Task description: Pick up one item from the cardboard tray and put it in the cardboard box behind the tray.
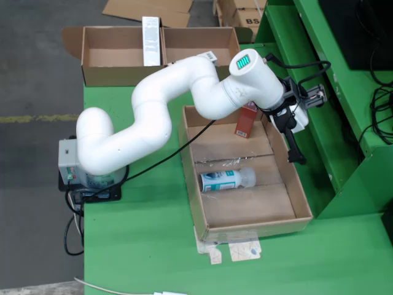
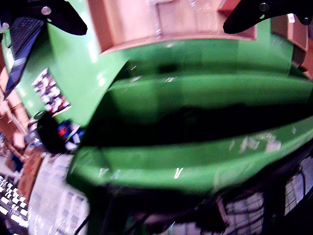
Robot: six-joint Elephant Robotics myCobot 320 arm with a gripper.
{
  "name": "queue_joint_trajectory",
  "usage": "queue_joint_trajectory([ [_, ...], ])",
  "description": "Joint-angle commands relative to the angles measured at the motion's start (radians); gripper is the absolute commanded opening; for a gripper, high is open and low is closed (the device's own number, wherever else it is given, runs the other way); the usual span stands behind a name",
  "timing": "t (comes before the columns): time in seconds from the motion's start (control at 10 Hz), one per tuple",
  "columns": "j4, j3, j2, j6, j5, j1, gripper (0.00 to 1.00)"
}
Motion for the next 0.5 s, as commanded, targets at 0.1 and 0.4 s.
queue_joint_trajectory([
  [0.1,-0.404,-0.485,0.365,0.055,0.156,-0.047,1.0],
  [0.4,-0.31,-0.676,0.461,0.047,0.161,-0.041,1.0],
])
